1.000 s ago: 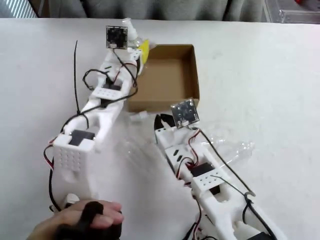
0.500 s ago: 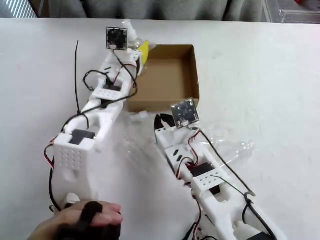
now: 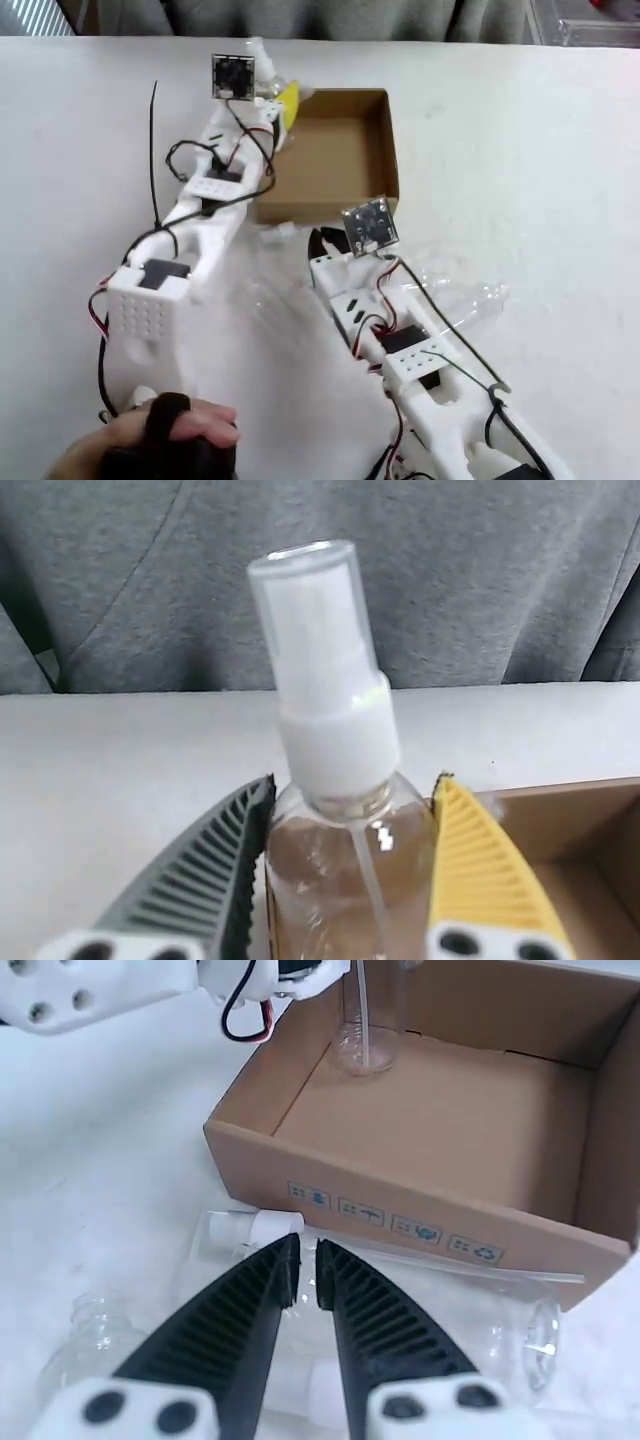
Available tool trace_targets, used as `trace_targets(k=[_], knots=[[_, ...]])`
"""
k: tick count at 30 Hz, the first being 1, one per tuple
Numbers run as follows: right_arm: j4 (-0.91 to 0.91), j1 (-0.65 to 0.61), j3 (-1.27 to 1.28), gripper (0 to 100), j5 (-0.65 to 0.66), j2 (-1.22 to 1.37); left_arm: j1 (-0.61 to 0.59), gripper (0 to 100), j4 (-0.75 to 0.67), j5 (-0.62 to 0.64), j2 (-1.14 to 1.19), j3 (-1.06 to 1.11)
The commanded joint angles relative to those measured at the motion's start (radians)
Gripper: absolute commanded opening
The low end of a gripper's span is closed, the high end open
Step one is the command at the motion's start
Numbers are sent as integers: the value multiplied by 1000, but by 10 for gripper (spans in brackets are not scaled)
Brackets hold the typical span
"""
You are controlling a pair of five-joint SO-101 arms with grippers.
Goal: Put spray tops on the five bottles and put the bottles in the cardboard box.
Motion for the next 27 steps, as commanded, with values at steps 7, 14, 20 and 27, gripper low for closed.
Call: trace_targets(k=[7, 14, 20, 27], knots=[[-21, 2, -34, 15, 12, 5, -8, 199, -26, -5, -13, -40], [-21, 2, -34, 15, 12, 5, -18, 202, -26, -5, -13, -37], [-21, 2, -34, 15, 12, 5, -16, 282, 28, -2, -16, -40], [-22, 2, -34, 15, 12, 5, -15, 295, 38, -5, -16, -37]])
